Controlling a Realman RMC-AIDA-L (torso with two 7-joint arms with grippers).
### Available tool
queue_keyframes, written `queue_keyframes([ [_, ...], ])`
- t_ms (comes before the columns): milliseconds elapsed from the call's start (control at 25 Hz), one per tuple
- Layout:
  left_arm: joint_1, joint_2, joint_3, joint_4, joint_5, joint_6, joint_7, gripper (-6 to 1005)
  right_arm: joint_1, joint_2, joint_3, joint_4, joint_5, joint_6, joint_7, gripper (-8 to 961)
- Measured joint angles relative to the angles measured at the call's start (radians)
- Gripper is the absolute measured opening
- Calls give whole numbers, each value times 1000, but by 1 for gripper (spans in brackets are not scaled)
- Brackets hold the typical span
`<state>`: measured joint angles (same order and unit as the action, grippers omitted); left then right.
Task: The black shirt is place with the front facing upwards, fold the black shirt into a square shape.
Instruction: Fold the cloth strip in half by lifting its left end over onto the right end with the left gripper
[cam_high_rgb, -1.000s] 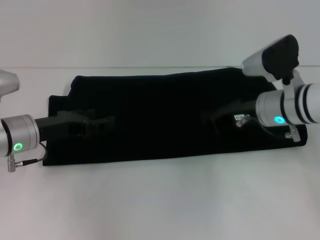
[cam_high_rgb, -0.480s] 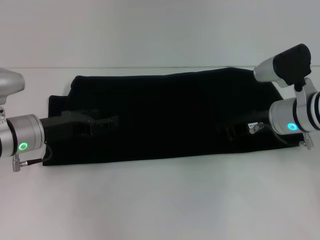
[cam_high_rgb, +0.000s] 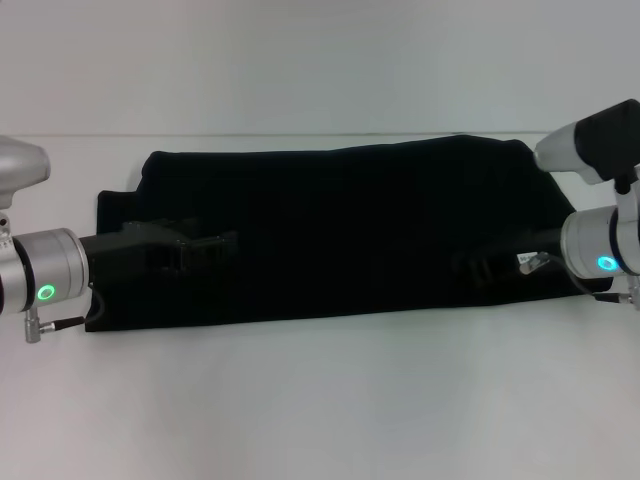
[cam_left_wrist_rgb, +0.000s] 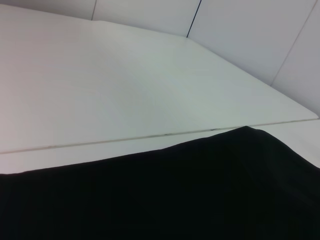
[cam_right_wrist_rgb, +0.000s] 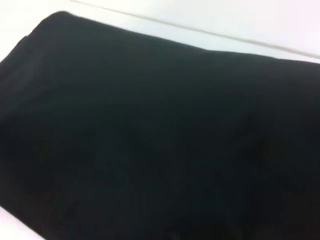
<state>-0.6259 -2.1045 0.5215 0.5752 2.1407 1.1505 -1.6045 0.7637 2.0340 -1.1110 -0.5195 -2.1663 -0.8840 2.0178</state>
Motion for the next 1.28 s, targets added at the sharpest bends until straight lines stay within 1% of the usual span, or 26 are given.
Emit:
queue_keyframes([
  [240, 0, 0, 0, 0, 0, 4, -6, 762, -36, -10, 49, -23, -1, -4, 1, 0],
  [480, 1, 3, 0, 0, 0, 3, -12, 764, -69, -35, 77, -17, -2, -2, 22, 0],
  [840, 3, 8, 0, 0, -1, 1, -13, 768, -132, -59, 91, -38, -3, 3, 63, 0],
  [1080, 3, 8, -1, 0, -1, 2, -14, 771, -169, -67, 134, -72, -3, -3, 65, 0],
  [1280, 3, 11, 0, 2, 4, 0, -32, 773, -193, -79, 172, -95, -3, -13, 65, 0],
])
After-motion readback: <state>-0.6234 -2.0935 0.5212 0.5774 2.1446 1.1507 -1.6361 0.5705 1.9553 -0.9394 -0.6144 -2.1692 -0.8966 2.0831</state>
